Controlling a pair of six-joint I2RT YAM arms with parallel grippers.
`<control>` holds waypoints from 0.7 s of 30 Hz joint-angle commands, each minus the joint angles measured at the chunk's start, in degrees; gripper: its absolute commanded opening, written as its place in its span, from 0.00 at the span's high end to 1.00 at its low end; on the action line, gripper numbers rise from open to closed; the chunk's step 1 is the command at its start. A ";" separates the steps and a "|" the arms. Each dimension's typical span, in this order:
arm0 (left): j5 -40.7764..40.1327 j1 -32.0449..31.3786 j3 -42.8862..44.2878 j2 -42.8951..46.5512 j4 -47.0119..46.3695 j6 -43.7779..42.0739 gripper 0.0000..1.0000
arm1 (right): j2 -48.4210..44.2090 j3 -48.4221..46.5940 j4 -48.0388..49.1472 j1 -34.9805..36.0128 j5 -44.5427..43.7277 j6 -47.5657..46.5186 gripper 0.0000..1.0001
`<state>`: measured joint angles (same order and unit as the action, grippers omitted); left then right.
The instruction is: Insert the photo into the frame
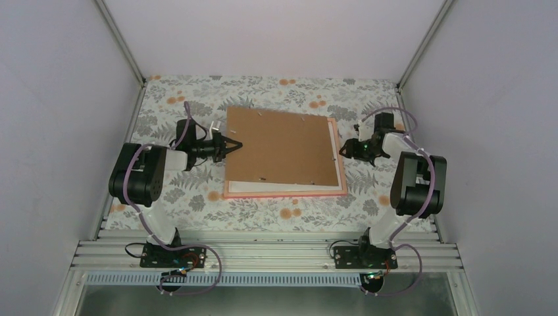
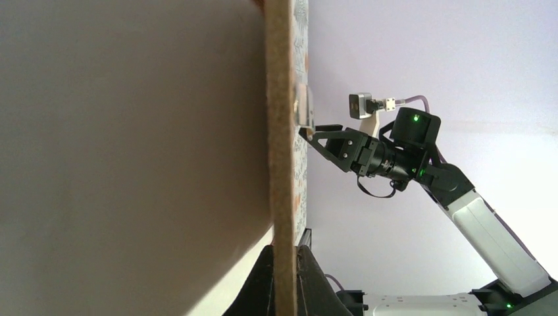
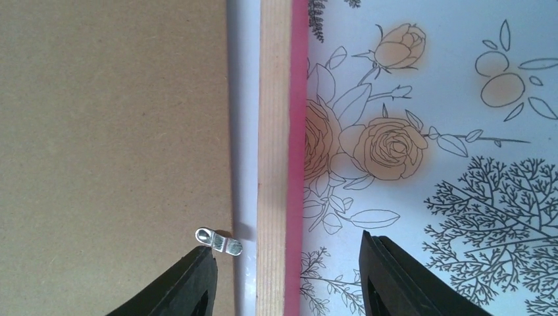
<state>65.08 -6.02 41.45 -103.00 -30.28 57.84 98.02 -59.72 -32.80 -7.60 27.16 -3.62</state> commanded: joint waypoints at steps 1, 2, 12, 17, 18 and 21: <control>2.73 -0.40 -0.29 1.08 0.62 0.09 0.98 | 1.16 0.88 1.07 -0.26 0.35 1.52 0.47; 2.81 -0.39 -0.38 0.83 0.80 0.01 0.98 | 1.13 1.03 1.13 -0.25 0.23 1.58 0.47; 3.58 -0.40 0.76 -0.26 5.72 -2.60 0.98 | 1.72 2.48 2.03 -0.30 0.76 2.85 0.50; 2.28 -0.49 0.93 -1.59 7.22 -4.00 0.98 | 2.79 2.36 2.38 -0.25 1.98 3.09 0.50; 1.88 -0.48 1.22 -1.85 8.58 -4.95 0.98 | 2.97 2.26 2.18 -0.31 2.53 2.99 0.50; 0.99 -0.49 1.29 -2.40 10.06 -5.98 0.98 | 3.30 2.37 2.17 -0.30 3.11 2.98 0.50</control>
<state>66.13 -6.07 41.89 -104.33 -23.81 54.33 100.29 -57.91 -31.31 -7.60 28.10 -1.34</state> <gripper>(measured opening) 0.027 0.502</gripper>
